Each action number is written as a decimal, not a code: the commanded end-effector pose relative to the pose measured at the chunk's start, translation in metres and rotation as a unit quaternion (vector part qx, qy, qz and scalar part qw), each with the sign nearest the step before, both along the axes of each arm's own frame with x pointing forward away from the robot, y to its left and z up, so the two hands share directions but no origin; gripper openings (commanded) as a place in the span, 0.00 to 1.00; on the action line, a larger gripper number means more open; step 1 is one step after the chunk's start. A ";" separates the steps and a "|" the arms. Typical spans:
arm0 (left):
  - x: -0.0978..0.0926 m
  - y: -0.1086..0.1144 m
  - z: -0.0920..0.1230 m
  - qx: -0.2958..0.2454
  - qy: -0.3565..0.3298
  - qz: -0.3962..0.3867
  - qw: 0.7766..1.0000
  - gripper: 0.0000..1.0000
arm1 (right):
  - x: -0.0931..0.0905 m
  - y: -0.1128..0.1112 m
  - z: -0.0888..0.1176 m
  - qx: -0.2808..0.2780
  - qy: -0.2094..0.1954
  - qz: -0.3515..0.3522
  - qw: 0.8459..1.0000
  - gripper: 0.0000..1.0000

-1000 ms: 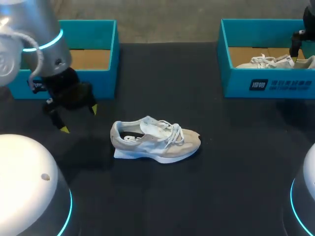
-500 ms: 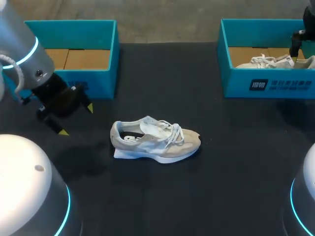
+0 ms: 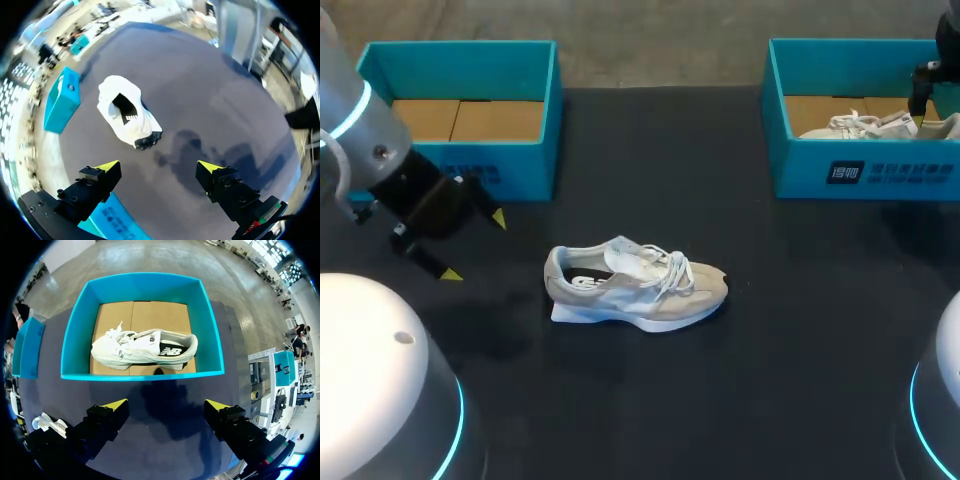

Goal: Take the shoe out of the shoebox, open the shoe tongue, remove and reinsert the insole, then place the shoe into the shoebox

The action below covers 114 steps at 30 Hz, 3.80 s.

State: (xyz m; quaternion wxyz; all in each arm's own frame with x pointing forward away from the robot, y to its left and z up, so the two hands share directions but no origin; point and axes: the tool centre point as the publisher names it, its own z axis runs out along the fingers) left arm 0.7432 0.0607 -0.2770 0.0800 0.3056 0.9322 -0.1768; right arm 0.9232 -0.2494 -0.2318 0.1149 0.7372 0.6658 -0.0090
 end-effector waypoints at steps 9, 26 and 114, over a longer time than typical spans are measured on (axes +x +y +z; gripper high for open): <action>0.003 0.012 -0.012 -0.130 0.124 0.118 0.977 1.00 | 0.000 0.000 0.000 0.000 -0.001 0.000 1.000 1.00; 0.027 0.023 -0.051 -0.254 0.200 0.182 0.929 1.00 | 0.000 0.000 0.000 0.000 -0.001 0.000 1.000 1.00; 0.040 -0.082 -0.133 -0.303 0.279 0.192 0.891 1.00 | 0.000 0.000 0.000 0.000 -0.001 0.000 1.000 1.00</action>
